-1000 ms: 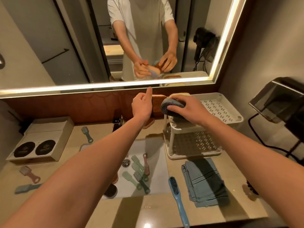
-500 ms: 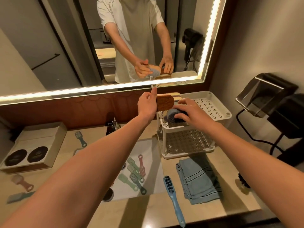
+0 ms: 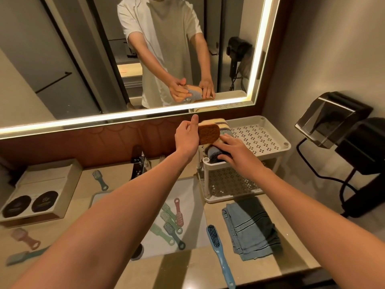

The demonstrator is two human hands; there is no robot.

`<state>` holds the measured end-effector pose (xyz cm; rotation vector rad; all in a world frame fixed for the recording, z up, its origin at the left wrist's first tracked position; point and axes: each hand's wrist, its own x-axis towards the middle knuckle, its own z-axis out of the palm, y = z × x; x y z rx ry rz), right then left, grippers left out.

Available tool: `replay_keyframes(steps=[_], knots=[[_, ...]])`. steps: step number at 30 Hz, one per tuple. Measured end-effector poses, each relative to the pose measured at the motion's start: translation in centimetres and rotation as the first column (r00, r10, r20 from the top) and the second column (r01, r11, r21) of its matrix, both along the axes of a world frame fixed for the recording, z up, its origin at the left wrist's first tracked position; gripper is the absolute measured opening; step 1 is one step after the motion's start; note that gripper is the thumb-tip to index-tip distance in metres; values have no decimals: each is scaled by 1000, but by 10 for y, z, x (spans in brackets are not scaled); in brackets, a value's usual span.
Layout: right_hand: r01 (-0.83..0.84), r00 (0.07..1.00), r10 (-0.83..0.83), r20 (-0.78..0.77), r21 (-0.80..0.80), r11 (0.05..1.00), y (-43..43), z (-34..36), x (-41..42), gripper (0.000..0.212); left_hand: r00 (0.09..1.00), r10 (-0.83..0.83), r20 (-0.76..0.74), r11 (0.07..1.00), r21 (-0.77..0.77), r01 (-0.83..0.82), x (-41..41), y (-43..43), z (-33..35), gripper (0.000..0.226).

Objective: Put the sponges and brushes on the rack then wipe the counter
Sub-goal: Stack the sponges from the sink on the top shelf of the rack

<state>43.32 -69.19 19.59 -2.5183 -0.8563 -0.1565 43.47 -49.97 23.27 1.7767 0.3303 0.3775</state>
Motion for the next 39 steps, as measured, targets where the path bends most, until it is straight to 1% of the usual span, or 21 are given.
replay_keyframes(steps=[3, 6, 8, 11, 14, 16, 19, 22, 23, 25, 27, 29, 32, 35, 37, 39], knots=[[10, 1000, -8, -26, 47, 999, 1, -3, -1, 55, 1000, 6, 0, 1000, -19, -6, 3, 1, -4, 68], [29, 997, -24, -70, 76, 997, 0, -2, -3, 56, 1000, 11, 21, 1000, -5, -11, 0, -2, 2, 60], [75, 989, -53, -138, 156, 985, 1, -1, -6, 55, 999, 25, 37, 1000, -8, -25, 1, -4, 7, 53], [186, 965, -113, -235, 314, 931, 3, 6, -9, 47, 999, 13, 47, 1000, -5, -13, 4, -7, 11, 52], [306, 937, -183, -296, 448, 840, 6, 20, -7, 33, 998, -47, 40, 999, 4, 47, 11, -14, 14, 64], [351, 934, -264, -239, 484, 802, 6, 29, -1, 29, 996, -83, 43, 997, 12, 82, 19, -20, 16, 66], [331, 937, -346, -49, 446, 832, 4, 36, 13, 37, 989, -148, 32, 989, 19, 147, 25, -34, 22, 58], [301, 942, -336, 16, 404, 864, 0, 35, 24, 53, 988, -156, 21, 987, 45, 155, 31, -46, 21, 47], [298, 943, -333, 27, 378, 876, -1, 35, 26, 55, 988, -153, 20, 987, 47, 152, 33, -49, 19, 44], [299, 943, -330, 43, 327, 897, -2, 33, 30, 51, 986, -168, 9, 985, 44, 167, 35, -54, 17, 39], [297, 946, -323, 23, 331, 896, -4, 32, 35, 43, 982, -187, -3, 980, 67, 186, 37, -57, 15, 37], [298, 947, -321, 9, 346, 889, -6, 33, 41, 37, 981, -190, -25, 976, 103, 192, 40, -59, 15, 38], [318, 941, -338, -9, 366, 875, -13, 37, 48, 26, 979, -204, -25, 974, 96, 205, 51, -65, 9, 41], [351, 925, -378, 22, 326, 878, -20, 40, 58, 19, 976, -191, -106, 971, 122, 204, 59, -74, 7, 47], [369, 916, -399, 36, 315, 874, -23, 41, 63, 18, 978, -166, -125, 957, 220, 190, 63, -73, 6, 47], [392, 904, -424, 46, 307, 867, -26, 41, 70, 18, 983, -142, -114, 919, 354, 174, 68, -69, 4, 43]])
